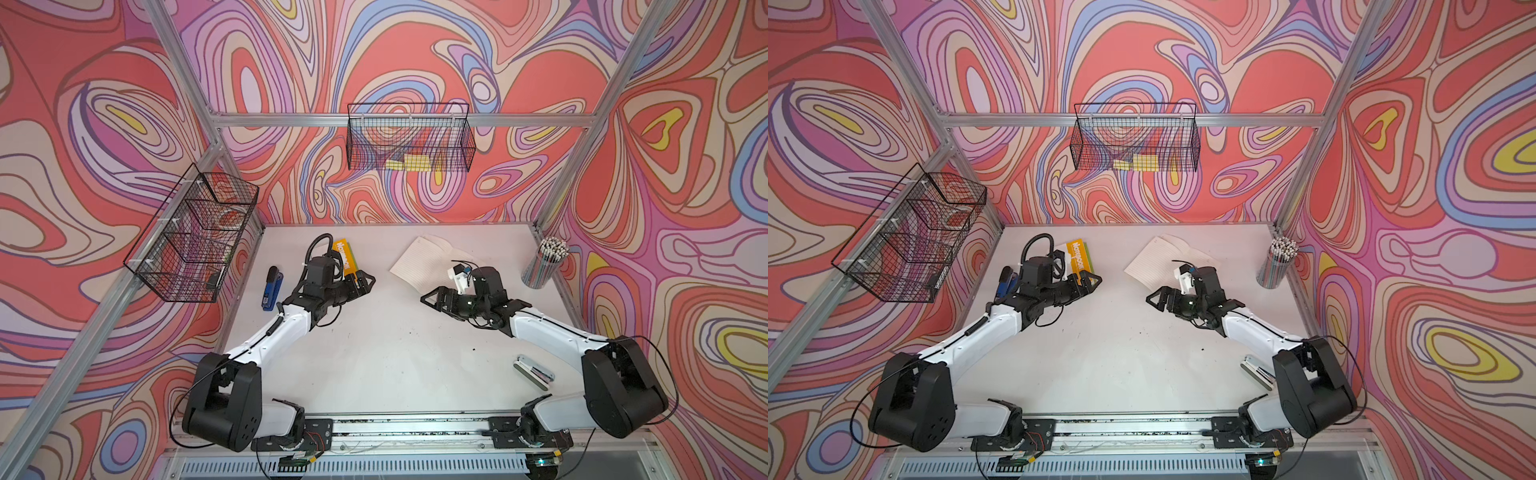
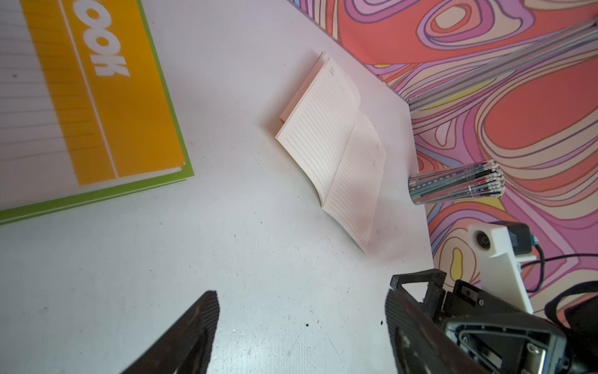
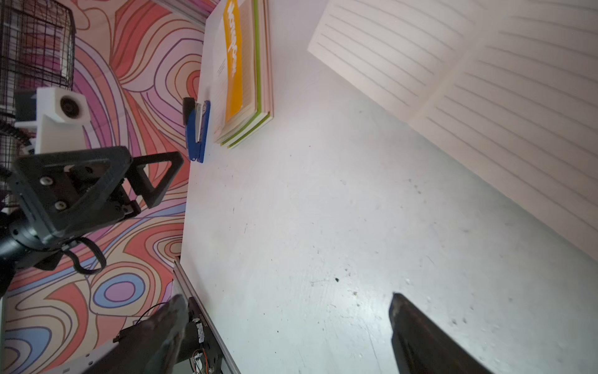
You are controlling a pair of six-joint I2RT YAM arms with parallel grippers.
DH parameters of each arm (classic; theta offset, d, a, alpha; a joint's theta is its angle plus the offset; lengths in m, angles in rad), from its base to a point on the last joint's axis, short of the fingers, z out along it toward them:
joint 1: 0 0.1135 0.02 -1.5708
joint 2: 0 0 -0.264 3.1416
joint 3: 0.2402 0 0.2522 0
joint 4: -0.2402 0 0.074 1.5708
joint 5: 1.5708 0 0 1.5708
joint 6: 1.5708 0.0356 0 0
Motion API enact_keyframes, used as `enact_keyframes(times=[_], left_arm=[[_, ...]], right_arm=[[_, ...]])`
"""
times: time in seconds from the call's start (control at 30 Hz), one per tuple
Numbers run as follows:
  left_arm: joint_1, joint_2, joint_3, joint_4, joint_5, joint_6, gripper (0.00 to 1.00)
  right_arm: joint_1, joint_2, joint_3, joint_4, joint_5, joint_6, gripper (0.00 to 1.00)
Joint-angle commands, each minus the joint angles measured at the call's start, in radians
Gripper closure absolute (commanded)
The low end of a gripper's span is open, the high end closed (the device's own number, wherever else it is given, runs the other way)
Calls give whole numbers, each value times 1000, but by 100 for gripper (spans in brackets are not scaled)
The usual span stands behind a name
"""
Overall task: Close the notebook
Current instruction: Close the notebook at the center of the board.
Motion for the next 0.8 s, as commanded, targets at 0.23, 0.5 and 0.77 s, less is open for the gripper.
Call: enact_keyframes(times=[0.23,0.5,0.77], left_arm=[[-129,116,-8,191,-97,-89,14],[-187,237,45,273,-172,-146,16],[-203,390,78,419,-229,-251,23]], right_arm=[[-174,12,28,-45,-51,-97,2],[-215,134,92,22,-92,-97,2],[-239,229,125,71,-89,-105,2]])
